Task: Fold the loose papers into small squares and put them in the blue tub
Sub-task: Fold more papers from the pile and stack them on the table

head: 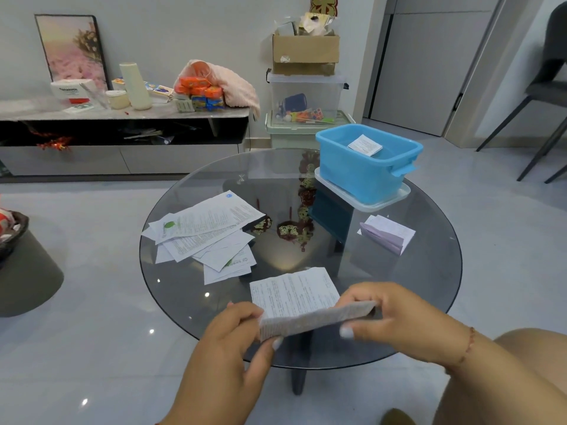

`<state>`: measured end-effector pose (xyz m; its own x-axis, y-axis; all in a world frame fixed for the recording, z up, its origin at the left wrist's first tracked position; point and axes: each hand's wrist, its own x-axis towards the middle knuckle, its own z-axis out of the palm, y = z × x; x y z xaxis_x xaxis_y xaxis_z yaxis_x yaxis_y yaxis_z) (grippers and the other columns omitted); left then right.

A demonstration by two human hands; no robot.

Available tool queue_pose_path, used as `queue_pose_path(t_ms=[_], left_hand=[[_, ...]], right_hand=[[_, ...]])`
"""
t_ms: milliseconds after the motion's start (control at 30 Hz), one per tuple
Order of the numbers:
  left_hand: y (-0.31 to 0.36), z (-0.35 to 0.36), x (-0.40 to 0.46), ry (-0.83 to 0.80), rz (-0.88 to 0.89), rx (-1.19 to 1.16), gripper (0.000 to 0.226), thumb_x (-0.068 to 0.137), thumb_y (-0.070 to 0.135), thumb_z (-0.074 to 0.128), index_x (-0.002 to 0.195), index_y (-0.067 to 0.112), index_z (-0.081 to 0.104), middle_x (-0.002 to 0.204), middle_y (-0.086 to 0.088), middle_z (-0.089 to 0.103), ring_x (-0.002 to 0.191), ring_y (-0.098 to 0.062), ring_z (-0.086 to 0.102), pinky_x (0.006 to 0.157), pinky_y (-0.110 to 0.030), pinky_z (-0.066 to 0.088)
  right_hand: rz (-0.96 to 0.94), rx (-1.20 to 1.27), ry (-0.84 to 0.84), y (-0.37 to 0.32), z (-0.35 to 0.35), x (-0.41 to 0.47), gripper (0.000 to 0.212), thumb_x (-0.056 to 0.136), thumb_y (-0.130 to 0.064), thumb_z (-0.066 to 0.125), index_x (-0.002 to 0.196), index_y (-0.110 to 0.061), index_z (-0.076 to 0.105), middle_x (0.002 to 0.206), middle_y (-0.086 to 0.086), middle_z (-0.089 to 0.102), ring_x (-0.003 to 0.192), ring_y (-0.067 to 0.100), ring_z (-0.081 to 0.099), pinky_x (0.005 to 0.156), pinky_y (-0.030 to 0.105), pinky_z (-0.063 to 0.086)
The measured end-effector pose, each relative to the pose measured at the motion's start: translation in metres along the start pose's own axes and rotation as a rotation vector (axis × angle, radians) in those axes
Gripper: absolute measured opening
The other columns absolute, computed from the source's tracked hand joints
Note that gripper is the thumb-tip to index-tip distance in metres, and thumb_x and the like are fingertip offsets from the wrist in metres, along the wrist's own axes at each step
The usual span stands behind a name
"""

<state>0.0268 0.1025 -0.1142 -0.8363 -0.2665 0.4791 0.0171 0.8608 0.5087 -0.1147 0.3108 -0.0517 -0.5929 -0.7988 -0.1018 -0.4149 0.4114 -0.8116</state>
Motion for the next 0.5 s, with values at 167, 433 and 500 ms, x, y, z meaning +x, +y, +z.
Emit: queue_pose_path(t_ms=[167,433,500], left_hand=[[0.003,0.004,0.003,0.064,-0.109,0.023,0.036,0.085,0.054,0.055,0.057,0.03,0.054,0.099,0.022,0.055,0.1,0.009,0.041,0.071,-0.007,0.035],[0.013,0.008,0.004,0.06,-0.273,0.068,0.035,0.071,0.035,0.076,0.051,0.028,0.048,0.105,0.019,0.054,0.095,-0.004,0.044,0.082,-0.028,0.037],[0.015,0.007,0.005,0.046,-0.299,0.066,0.037,0.068,0.034,0.079,0.05,0.03,0.046,0.104,0.021,0.052,0.095,-0.004,0.043,0.083,-0.028,0.035]], right_hand=[[0.136,-0.112,0.383,0.0,0.03,0.015,0.018,0.081,-0.037,0.068,0.086,-0.02,0.07,0.087,-0.016,0.07,0.078,0.001,0.066,0.068,0.023,0.057],[0.206,-0.283,0.507,-0.005,0.04,0.024,0.032,0.079,-0.041,0.071,0.087,-0.032,0.041,0.071,-0.01,0.058,0.062,0.005,0.055,0.049,0.013,0.037],[0.213,-0.311,0.497,-0.007,0.041,0.024,0.038,0.079,-0.041,0.07,0.094,-0.032,0.036,0.072,-0.01,0.055,0.062,0.005,0.053,0.048,0.013,0.035]])
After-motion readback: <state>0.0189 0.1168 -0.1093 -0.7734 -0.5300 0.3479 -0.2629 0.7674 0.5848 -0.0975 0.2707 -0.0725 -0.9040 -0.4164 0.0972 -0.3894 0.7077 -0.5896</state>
